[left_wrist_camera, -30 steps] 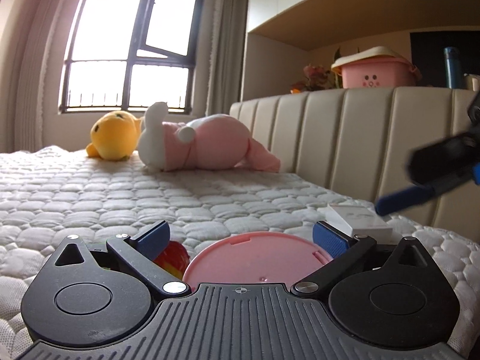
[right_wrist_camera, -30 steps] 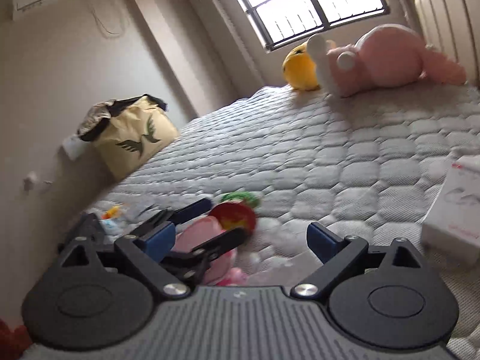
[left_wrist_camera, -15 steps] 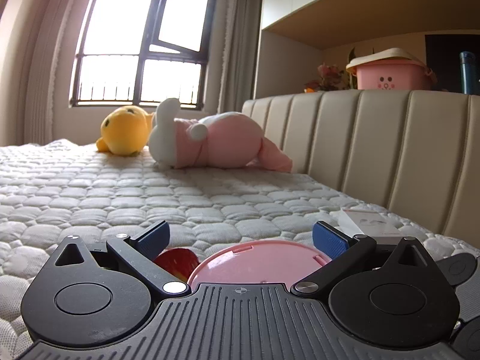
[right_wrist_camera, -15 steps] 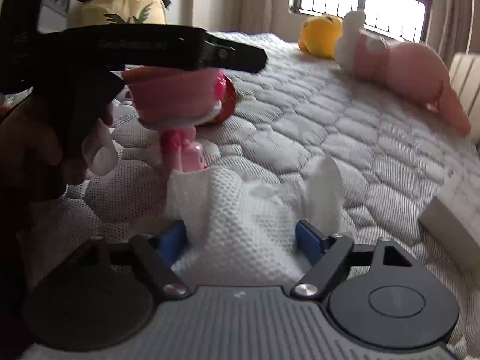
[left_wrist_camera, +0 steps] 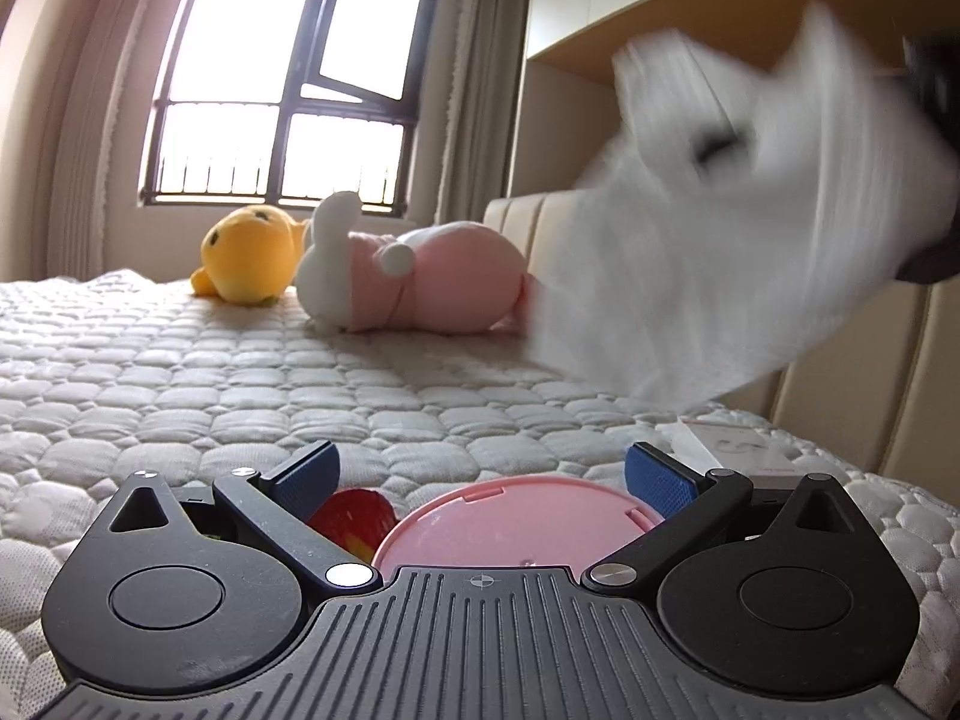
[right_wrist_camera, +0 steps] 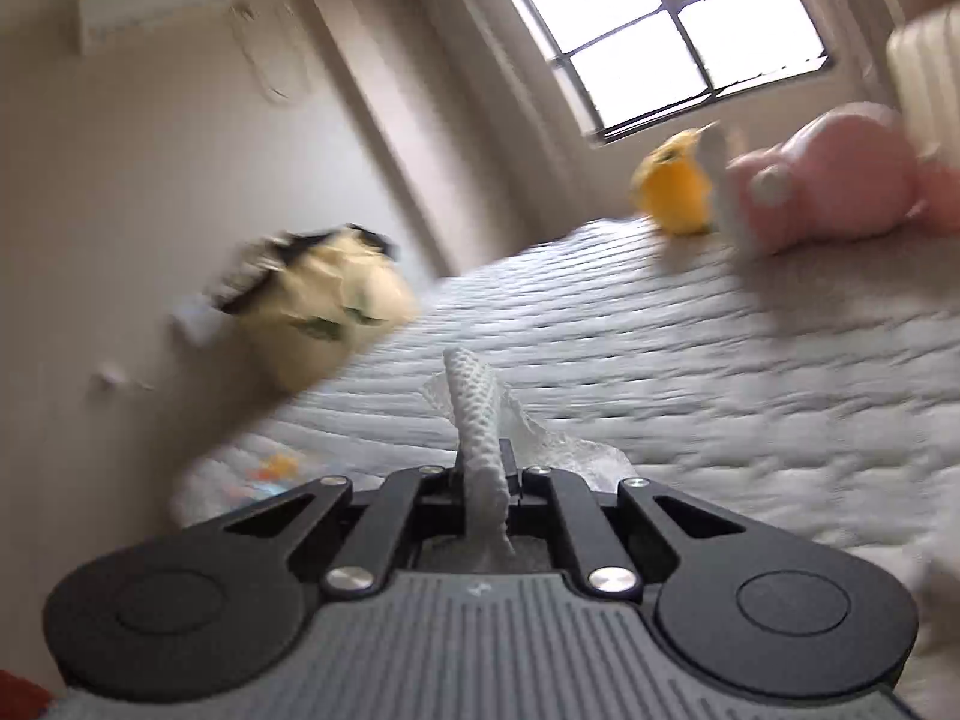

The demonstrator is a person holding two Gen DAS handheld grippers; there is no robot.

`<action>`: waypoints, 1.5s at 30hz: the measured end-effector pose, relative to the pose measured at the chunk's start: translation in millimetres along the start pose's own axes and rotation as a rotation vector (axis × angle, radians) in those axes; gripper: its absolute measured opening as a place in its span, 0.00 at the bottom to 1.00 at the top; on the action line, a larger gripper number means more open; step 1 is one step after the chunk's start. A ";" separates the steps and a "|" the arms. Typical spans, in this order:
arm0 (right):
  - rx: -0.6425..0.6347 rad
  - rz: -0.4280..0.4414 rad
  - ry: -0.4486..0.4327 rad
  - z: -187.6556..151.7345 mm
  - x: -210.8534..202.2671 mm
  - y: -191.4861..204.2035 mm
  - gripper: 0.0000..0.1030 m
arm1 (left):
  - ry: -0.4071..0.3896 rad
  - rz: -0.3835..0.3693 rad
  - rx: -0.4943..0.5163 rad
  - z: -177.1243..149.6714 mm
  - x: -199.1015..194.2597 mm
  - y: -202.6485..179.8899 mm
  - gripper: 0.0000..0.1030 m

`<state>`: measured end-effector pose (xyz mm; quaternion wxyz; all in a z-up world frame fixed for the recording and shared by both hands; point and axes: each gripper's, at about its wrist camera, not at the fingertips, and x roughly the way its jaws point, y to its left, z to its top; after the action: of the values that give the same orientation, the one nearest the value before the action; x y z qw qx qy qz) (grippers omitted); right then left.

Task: Clean container
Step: 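Hold the pink cup in the left tool while the right tool wipes inside its rim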

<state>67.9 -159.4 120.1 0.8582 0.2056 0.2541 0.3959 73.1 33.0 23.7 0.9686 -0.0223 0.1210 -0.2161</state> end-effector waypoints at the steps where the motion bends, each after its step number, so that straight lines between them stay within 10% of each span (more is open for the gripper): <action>1: 0.018 0.009 0.032 -1.0 11.5 -1.7 0.06 | 0.001 -0.001 0.002 0.0 -0.4 -0.6 1.00; 6: -0.005 -0.120 0.169 -21.5 52.0 -17.2 0.06 | 0.021 -0.022 0.007 -1.2 -4.1 -1.9 1.00; 13: -0.060 -0.255 0.136 -22.4 42.5 -26.3 0.08 | 0.093 -0.005 0.096 -8.1 -9.1 -13.8 1.00; 24: 0.164 -0.145 0.081 -25.0 40.4 -63.4 0.09 | 0.157 -0.024 0.102 -20.7 -30.3 -8.5 1.00; 40: 0.004 -0.199 -0.057 -20.4 -1.8 -33.0 0.13 | 0.083 -0.065 0.257 -9.2 -24.2 -46.1 0.81; 45: -0.001 -0.144 0.047 -34.6 9.0 -30.8 0.13 | 0.087 -0.065 0.266 -8.7 -23.6 -46.3 0.81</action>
<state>69.9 -165.6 73.4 0.8783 0.1769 0.2881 0.3381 31.1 1.2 25.0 0.9493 0.1119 0.1325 -0.2624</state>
